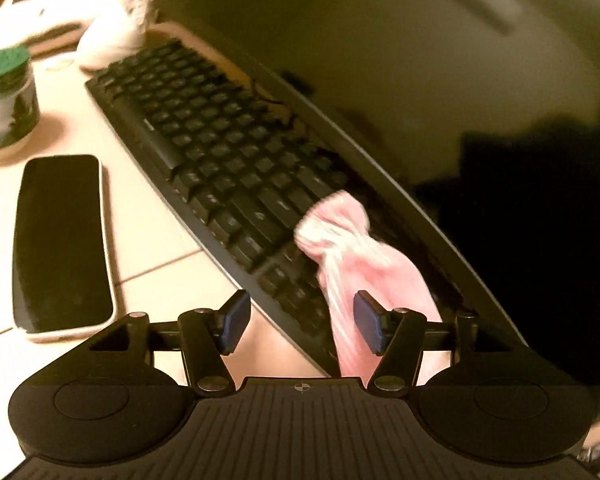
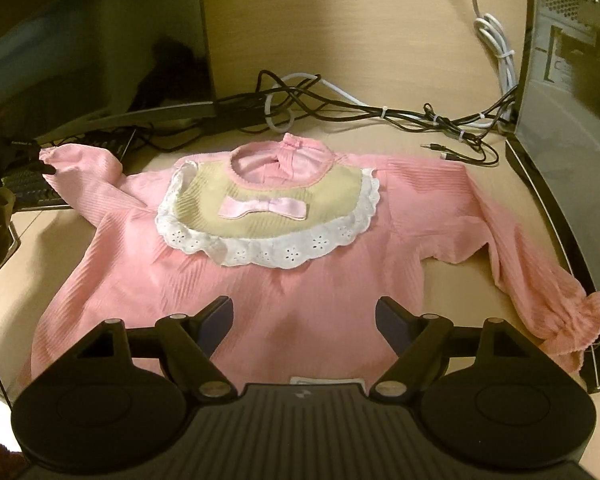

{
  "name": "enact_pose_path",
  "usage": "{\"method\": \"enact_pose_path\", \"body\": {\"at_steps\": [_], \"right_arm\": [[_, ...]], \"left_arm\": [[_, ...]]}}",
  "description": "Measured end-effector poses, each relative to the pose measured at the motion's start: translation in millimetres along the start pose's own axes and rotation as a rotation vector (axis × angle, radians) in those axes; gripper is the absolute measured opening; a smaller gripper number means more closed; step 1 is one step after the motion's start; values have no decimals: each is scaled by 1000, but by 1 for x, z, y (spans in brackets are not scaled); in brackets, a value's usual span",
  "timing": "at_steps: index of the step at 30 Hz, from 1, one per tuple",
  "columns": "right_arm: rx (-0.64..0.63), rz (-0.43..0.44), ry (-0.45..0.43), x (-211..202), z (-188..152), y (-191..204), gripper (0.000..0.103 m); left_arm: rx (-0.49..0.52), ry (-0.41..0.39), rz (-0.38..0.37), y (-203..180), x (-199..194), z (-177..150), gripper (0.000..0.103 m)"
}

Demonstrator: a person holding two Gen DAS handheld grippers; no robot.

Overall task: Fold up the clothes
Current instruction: 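Grasp the pink sleeve cuff with the left tool and lift it, then carry the held sleeve across the shirt body with the left tool and release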

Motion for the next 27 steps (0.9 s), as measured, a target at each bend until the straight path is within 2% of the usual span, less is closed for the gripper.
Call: {"method": "enact_pose_path", "body": {"at_steps": [4, 7, 8, 10, 11, 15, 20, 24, 27], "right_arm": [[5, -10, -2, -2, -2, -1, 79], [13, -13, -5, -4, -3, -2, 79], [18, -15, -5, -5, -4, -3, 79], [29, -20, -7, -5, -5, -6, 79], [35, -23, -10, -6, -6, -7, 79], [69, -36, -22, -10, -8, -14, 79], [113, -51, -18, -8, -11, -24, 79], [121, -43, -28, -7, -7, -24, 79], [121, -37, -42, -9, -5, -23, 79]], "left_arm": [[-15, 6, -65, -4, 13, 10, 61], [42, 11, -125, -14, 19, 11, 59], [66, 26, -141, -19, 22, 11, 56], [115, 47, -164, -28, 26, 10, 31], [146, 52, -176, -33, 25, 10, 9], [246, -9, -262, -59, -11, 9, 8], [432, -68, -495, -125, -74, -12, 7], [594, -17, -672, -185, -98, -57, 8], [670, 79, -724, -221, -87, -96, 8]]}}
Point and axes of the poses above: each gripper's, at about its wrist camera, not at the fingertips, and x roughly the way its jaws point, y to its left, z to its top, the point moved 3 cm from there along x, roughly the way its jaws point, and after that the axes turned 7 degrees about -z, right-handed, at the moved point
